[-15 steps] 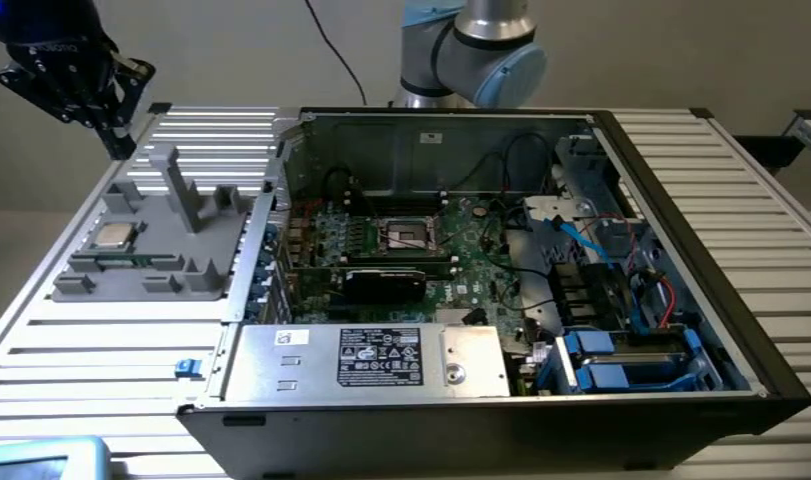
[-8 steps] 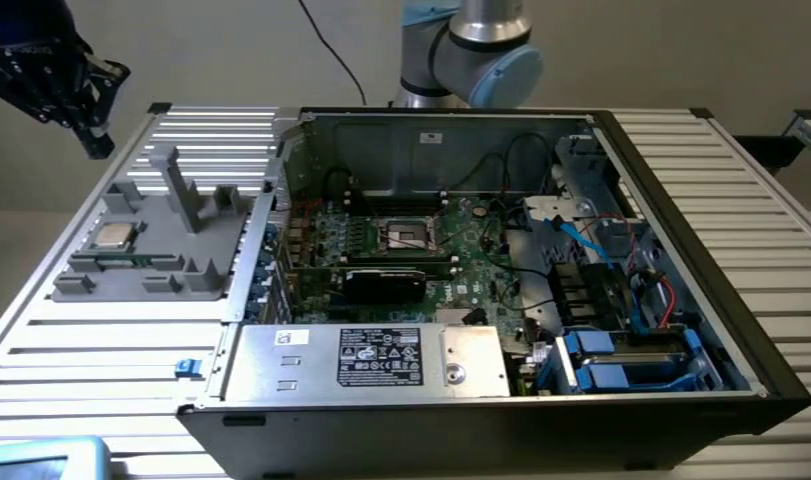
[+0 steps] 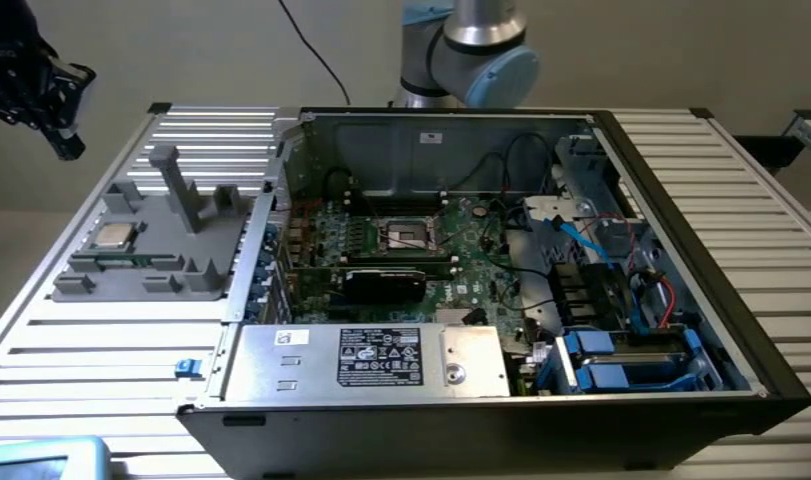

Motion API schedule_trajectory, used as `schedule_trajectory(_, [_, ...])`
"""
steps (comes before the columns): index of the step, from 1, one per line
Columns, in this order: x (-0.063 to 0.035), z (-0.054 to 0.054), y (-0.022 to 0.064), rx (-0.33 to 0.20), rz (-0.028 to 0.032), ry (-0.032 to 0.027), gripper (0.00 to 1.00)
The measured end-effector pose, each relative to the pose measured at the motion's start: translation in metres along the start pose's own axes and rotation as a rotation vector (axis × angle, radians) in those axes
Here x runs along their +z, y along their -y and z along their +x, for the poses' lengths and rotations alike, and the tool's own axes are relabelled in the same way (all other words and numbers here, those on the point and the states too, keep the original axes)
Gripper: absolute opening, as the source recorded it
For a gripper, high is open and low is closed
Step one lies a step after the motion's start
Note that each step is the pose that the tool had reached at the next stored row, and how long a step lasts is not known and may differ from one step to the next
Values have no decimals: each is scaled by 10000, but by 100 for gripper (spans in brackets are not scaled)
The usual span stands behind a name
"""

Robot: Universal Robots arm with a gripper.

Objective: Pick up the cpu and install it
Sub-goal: 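Reach for the cpu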

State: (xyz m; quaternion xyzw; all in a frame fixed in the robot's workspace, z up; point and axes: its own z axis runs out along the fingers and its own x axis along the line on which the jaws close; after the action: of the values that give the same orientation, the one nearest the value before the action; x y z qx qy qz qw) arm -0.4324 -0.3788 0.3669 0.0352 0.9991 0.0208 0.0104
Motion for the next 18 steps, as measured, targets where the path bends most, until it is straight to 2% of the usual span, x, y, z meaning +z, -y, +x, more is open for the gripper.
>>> schedule_trajectory(6, [31, 121, -143, 1, 0, -7, 12])
schedule_trajectory(12, [56, 381, -218, 0, 0, -8, 12])
schedule_trajectory(18, [81, 495, -343, 0, 1, -10, 12])
